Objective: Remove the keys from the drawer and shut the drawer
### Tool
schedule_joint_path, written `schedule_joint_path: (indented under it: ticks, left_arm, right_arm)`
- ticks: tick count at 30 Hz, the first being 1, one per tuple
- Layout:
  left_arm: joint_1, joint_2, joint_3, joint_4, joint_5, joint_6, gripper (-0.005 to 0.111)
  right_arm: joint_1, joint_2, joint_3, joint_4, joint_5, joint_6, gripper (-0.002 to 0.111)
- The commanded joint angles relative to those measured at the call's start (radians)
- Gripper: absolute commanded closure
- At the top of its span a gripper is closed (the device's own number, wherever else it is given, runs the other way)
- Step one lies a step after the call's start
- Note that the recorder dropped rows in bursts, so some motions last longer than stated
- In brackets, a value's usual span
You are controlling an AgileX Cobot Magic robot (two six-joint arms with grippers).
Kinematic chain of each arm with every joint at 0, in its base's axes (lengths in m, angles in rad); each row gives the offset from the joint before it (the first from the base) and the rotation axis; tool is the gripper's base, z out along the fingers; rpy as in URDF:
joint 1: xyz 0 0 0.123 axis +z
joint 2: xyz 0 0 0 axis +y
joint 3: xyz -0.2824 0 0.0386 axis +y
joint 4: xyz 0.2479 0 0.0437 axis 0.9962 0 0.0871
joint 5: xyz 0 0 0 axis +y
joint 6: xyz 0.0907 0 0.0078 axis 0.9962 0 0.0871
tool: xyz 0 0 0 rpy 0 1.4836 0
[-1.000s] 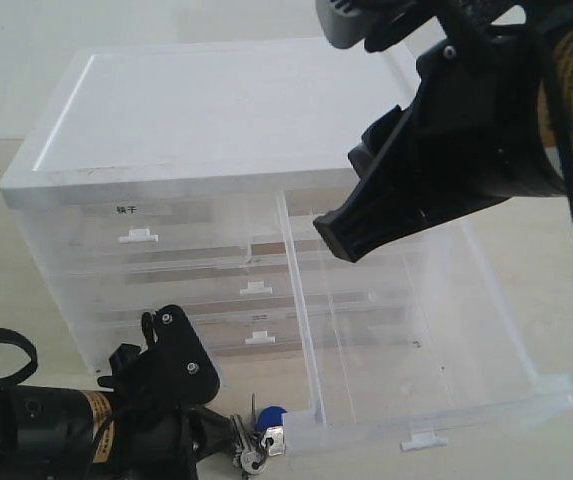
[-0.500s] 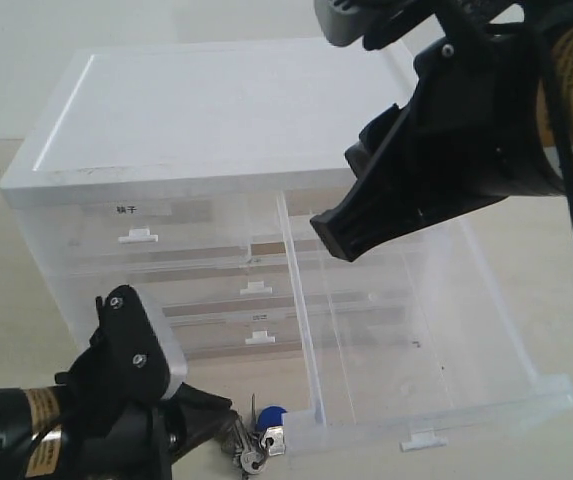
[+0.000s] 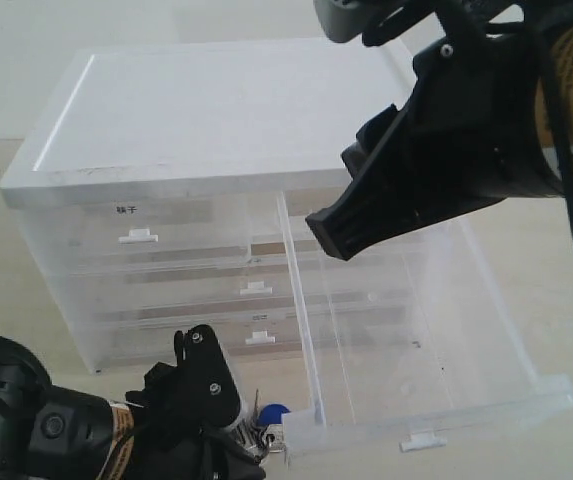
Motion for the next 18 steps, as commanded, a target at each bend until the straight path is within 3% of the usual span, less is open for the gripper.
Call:
schedule_joint_path:
  ticks: [1,9,15,18]
  left_arm:
    - [0.010,0.054,-0.040,-0.059,0.090,-0.020,0.102]
    - [0.103,0.054,-0.058,-0.116,0.080,0.006,0.102]
    - [0.074,-0.028,-0.024,-0.082,0.027,0.004,0.102]
    - [0.051,-0.153,0.042,-0.078,-0.020,0.031,0.102]
  right_arm:
    - [0.000,-0.010,0.006,-0.004,-0.002,0.002,0.076]
    - [0.000,-0.010,0.006,-0.008,-0.002,0.005,0.076]
    - [0.000,-0.010,0.006,-0.008,0.004,0.005,0.076]
    - [0.000,-0.010,0.006,-0.008,0.014,-0.001,0.076]
